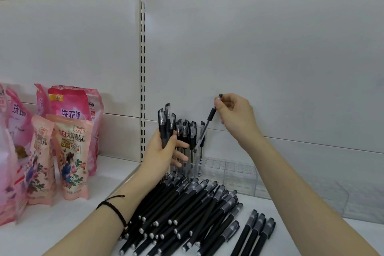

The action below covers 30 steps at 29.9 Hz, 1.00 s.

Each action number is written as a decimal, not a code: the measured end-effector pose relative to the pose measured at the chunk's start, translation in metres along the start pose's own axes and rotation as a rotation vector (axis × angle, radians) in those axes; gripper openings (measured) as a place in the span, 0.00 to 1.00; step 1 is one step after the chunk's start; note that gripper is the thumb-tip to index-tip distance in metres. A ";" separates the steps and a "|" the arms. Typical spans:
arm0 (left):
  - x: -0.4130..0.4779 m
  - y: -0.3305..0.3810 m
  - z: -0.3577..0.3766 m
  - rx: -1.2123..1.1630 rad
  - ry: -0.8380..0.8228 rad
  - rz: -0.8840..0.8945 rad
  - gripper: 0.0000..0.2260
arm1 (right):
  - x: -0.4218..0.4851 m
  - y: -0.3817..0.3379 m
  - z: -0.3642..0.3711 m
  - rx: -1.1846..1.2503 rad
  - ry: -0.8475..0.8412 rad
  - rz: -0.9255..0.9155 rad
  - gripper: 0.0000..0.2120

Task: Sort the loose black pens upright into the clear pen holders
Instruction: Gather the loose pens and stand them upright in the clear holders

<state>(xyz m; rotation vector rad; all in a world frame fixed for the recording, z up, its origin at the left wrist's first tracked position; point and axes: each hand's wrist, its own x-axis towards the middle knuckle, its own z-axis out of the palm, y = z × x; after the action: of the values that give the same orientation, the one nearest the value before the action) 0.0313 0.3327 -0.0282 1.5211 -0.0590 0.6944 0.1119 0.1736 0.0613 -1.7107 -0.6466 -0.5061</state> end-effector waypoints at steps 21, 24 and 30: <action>0.004 0.000 -0.005 -0.017 0.030 0.000 0.07 | -0.019 0.007 0.016 -0.448 -0.263 -0.059 0.08; 0.003 0.002 -0.005 -0.044 0.019 -0.020 0.07 | -0.021 0.012 0.017 -0.510 -0.285 -0.016 0.10; 0.001 0.002 -0.002 -0.042 -0.109 -0.052 0.15 | -0.020 0.003 0.009 -0.641 -0.252 -0.036 0.25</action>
<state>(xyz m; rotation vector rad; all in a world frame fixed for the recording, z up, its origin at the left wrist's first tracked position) 0.0306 0.3345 -0.0260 1.5140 -0.1156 0.5655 0.0984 0.1791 0.0440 -2.3984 -0.7437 -0.5653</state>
